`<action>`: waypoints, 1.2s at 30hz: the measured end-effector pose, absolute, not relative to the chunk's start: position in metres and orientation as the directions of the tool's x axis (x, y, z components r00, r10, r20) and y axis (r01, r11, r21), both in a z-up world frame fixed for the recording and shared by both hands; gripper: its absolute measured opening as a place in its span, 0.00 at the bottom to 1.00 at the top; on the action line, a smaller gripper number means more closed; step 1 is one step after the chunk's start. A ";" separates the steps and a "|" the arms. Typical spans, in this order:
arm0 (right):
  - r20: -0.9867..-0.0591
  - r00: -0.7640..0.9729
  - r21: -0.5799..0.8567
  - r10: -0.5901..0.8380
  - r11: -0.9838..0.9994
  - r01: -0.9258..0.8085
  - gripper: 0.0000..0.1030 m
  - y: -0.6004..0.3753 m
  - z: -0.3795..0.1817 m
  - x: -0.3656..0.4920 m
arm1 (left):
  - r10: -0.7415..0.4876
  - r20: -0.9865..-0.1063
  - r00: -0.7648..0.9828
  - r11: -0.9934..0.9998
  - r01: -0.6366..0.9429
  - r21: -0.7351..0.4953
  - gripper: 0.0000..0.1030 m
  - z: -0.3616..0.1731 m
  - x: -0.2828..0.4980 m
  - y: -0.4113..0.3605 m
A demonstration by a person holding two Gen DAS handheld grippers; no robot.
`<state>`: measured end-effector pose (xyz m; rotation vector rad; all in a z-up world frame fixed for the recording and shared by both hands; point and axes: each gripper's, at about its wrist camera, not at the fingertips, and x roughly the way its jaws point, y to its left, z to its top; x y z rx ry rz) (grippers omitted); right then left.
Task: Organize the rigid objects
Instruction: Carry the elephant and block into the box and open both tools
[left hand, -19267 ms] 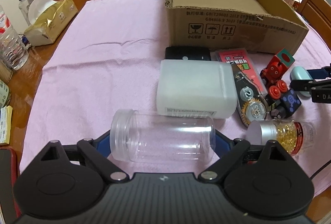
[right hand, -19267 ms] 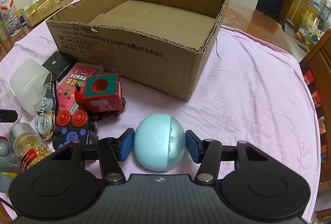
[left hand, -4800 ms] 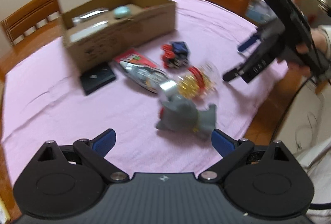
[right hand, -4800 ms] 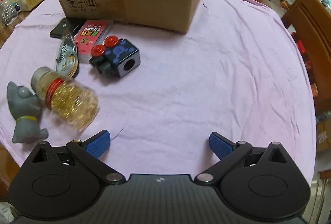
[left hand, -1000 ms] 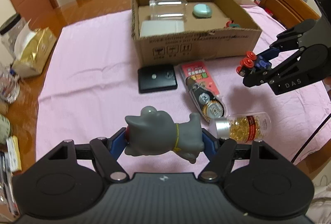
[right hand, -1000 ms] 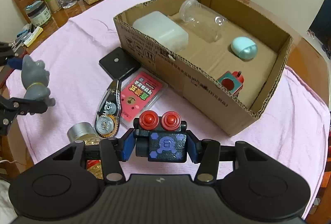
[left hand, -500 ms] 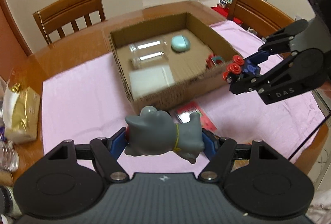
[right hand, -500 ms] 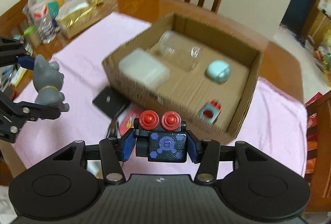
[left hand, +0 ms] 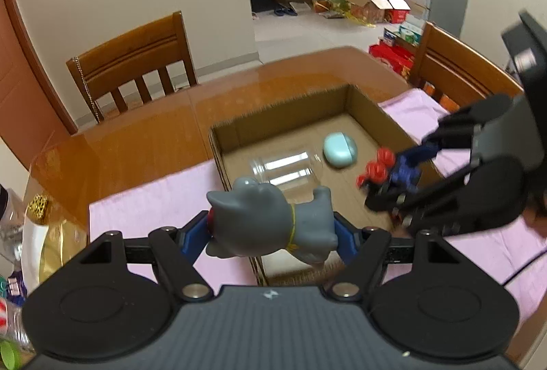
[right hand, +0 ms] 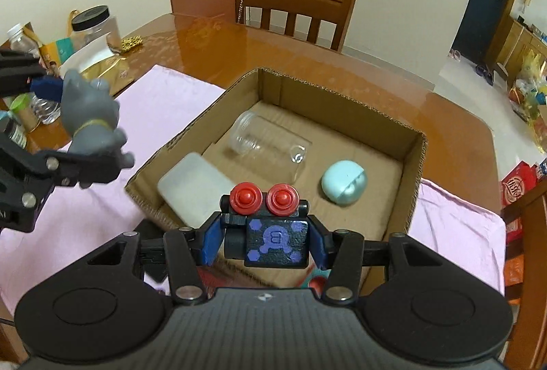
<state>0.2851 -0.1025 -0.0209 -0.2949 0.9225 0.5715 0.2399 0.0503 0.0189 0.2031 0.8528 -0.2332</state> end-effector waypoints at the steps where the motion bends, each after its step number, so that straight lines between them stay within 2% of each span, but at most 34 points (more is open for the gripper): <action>1: -0.812 0.474 0.007 0.341 0.818 -0.575 0.64 -0.102 -0.022 0.288 | -0.121 -0.762 0.636 0.957 0.280 0.081 0.70 0.020 0.247 0.050; 2: -0.810 0.475 0.016 0.344 0.823 -0.568 0.80 -0.101 -0.024 0.291 | -0.123 -0.761 0.637 0.958 0.276 0.076 0.70 0.020 0.254 0.049; 3: -0.804 0.480 0.028 0.352 0.828 -0.560 0.85 -0.101 -0.024 0.293 | -0.123 -0.761 0.637 0.960 0.271 0.072 0.70 0.019 0.259 0.049; 6: -0.795 0.476 0.064 0.375 0.833 -0.550 0.88 -0.104 -0.025 0.292 | -0.119 -0.764 0.634 0.963 0.261 0.067 0.70 0.016 0.279 0.048; 8: -0.801 0.485 0.055 0.352 0.849 -0.526 0.95 -0.106 -0.026 0.287 | -0.107 -0.768 0.632 0.965 0.250 0.072 0.70 0.013 0.292 0.047; 10: -0.804 0.492 0.047 0.333 0.862 -0.506 0.98 -0.108 -0.027 0.280 | -0.103 -0.769 0.631 0.967 0.244 0.070 0.70 0.010 0.306 0.046; 21: -0.801 0.531 0.043 0.278 0.910 -0.412 1.00 -0.125 -0.022 0.245 | -0.074 -0.796 0.600 0.973 0.220 0.075 0.71 -0.016 0.382 0.023; 31: -0.803 0.549 0.010 0.233 0.926 -0.378 1.00 -0.138 -0.019 0.231 | -0.040 -0.832 0.553 0.981 0.180 0.072 0.72 -0.050 0.408 0.014; 36: -0.806 0.545 0.009 0.229 0.926 -0.376 1.00 -0.142 -0.021 0.228 | -0.046 -0.795 0.605 0.985 0.158 0.063 0.91 -0.043 0.399 0.018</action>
